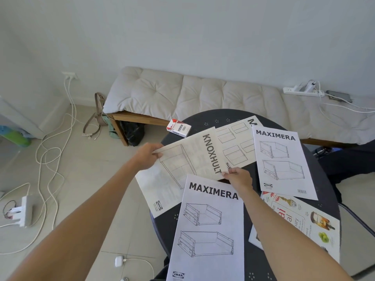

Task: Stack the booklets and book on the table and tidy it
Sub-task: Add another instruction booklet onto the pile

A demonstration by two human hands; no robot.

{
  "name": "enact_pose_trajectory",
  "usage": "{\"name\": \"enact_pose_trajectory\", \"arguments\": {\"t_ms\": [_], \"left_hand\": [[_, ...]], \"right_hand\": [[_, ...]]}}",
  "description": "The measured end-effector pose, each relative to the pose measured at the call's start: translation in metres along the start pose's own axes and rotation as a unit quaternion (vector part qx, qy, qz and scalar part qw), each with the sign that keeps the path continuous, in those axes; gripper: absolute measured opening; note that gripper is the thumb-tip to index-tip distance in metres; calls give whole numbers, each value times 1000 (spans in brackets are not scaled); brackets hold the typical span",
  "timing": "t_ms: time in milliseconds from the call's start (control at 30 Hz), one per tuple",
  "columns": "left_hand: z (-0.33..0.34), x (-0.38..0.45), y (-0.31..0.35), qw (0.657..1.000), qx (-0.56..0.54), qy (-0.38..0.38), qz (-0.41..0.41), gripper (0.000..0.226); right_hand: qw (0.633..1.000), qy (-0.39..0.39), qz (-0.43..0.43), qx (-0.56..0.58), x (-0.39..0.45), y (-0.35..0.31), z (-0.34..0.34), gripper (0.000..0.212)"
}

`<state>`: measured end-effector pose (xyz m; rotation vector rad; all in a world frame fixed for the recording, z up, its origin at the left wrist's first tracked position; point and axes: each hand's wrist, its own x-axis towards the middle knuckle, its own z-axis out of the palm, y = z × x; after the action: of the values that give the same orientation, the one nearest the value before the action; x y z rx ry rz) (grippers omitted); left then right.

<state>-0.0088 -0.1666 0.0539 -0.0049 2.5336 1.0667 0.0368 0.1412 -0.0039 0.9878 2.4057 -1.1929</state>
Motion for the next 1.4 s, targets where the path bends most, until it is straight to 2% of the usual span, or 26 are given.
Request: {"name": "enact_pose_trajectory", "arguments": {"t_ms": [133,300,400,533,633,733,933,1033,1133,1333,1400], "left_hand": [[-17,1,4,999,-10,33,5,21],[-48,6,13,995,-66,70,-10,22],[-67,4,18,990,-119,80,-2,24],[-75,-7,23,976,-203,73,16,22],[-59,-15,21,969,-240,65,-15,24],[-24,-29,16,961,-266,56,-55,20],[49,-55,2,922,-348,-62,-159,25],[95,-68,10,920,-333,-91,-184,19],[124,-85,8,920,-317,-107,-203,11],[143,-98,-7,931,-228,-164,-234,6],[144,-98,-13,935,-200,-165,-241,10]], "right_hand": [[987,-14,-5,158,-1,-22,-4,12],[917,-124,35,377,-3,-62,-12,11],[889,-183,7,419,-11,-79,-19,9],[885,-213,-23,413,-22,-88,-20,14],[893,-230,-29,387,-34,-84,-16,16],[916,-204,-27,345,-44,-67,-17,13],[962,-139,-30,234,-48,-16,-34,14],[985,-86,-33,145,-47,26,-44,10],[995,-73,-18,67,-47,56,-44,9],[996,-80,28,12,-53,94,-37,8],[996,-81,26,-4,-54,101,-31,9]]}}
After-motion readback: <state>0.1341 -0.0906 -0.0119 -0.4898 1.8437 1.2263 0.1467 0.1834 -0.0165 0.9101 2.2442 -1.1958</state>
